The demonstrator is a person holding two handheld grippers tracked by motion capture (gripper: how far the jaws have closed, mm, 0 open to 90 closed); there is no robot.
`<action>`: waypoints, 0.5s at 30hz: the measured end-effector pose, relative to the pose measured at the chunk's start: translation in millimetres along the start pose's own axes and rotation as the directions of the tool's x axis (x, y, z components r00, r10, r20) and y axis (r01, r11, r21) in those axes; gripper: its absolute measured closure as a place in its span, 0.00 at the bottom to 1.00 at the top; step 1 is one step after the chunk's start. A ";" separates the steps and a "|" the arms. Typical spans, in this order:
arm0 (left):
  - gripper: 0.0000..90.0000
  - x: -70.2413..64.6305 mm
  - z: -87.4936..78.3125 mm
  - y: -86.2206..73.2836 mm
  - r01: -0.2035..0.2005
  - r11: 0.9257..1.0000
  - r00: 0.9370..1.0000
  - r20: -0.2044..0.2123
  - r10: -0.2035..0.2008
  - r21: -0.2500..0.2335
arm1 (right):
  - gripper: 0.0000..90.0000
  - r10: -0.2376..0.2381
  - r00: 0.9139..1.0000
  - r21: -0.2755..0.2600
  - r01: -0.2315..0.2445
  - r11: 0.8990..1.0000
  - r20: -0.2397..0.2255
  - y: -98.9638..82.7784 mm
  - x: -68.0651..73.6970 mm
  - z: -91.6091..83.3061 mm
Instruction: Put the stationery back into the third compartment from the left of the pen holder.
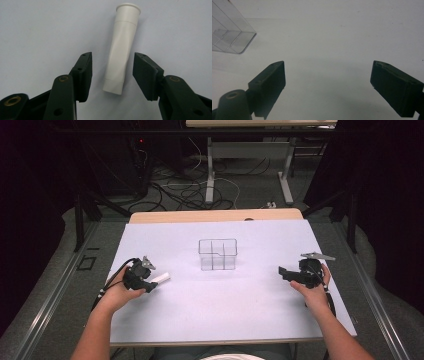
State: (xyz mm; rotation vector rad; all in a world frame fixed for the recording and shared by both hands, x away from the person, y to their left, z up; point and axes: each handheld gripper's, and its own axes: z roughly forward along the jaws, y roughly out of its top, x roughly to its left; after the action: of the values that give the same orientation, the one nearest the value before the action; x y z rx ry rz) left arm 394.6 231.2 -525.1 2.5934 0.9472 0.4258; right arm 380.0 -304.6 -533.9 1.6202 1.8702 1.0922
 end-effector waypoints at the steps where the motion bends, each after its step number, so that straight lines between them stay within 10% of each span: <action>1: 0.56 -0.4 1.5 -0.5 0.001 1.000 1.000 0.001 -0.001 0.001 | 0.14 0.000 1.000 0.000 0.000 1.000 0.000 0.0 0.0 0.0; 15: 0.68 -2.9 7.8 -1.1 -0.041 0.998 0.999 -0.007 0.041 0.046 | 0.14 -0.004 1.000 0.012 0.004 1.000 -0.005 -0.7 0.3 1.4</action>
State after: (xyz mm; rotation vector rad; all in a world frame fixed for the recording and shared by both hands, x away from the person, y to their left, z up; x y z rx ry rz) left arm 395.0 228.4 -533.0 2.6582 0.9178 0.4302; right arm 380.6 -303.9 -535.2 1.6218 1.8857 1.0858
